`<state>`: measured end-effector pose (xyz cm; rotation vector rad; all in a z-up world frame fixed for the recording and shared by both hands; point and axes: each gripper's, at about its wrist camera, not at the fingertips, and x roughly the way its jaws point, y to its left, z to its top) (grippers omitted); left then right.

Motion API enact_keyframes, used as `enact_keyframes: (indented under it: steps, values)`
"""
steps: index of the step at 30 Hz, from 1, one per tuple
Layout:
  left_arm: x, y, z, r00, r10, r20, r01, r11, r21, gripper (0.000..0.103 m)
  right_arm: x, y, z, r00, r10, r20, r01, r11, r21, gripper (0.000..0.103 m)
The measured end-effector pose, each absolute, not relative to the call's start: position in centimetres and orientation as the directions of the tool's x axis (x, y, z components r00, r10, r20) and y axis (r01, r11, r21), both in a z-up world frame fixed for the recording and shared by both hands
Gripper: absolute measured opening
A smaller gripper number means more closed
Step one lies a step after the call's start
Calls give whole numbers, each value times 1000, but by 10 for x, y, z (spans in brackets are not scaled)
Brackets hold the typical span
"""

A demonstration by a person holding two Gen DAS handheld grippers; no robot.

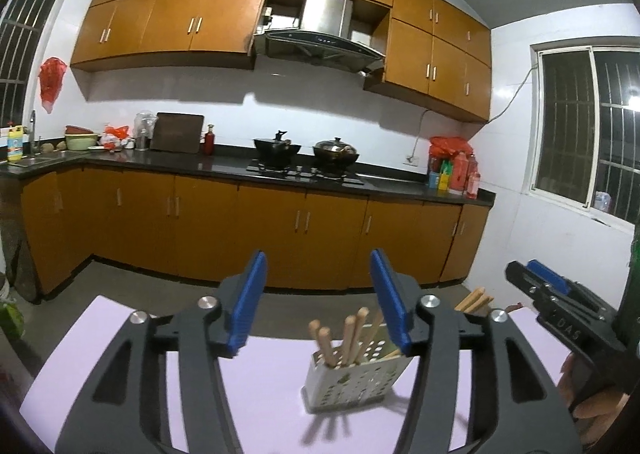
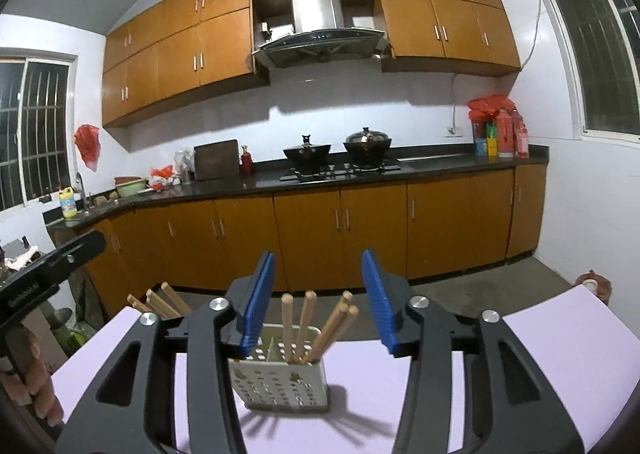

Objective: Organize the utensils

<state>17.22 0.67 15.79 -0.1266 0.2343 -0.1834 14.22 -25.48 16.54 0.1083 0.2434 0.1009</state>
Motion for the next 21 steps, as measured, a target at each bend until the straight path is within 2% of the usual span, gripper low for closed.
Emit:
enact_keyframes:
  steps: [2,4,6,7,9,16,21]
  values:
    - [165,12,156,957,-179,-226,150,979,-140,65,136,-255,165,966,103,-238,-78,991,113,59]
    - [157,15,155,960,-164,-228,137,982,-130,79,128,-257,167,968,90,-234,-67,992,107,70]
    - [147,16,153,963,-150,-224,127,985,-115,92,118,-258,167,972,79,-220,-59,993,100,90]
    - [138,15,153,966,-143,-217,124,987,-102,98,111,-259,167,975,73,-209,-54,994,94,94]
    - [126,15,152,967,-144,-209,129,988,-84,99,99,-259,167,979,59,-193,-45,996,78,100]
    - [81,6,131,966,-153,-210,153,988,-20,99,65,-253,154,976,42,-213,-32,998,48,101]
    - [61,4,103,959,-133,-252,133,991,-17,99,47,-246,132,967,60,-249,-47,997,60,101]
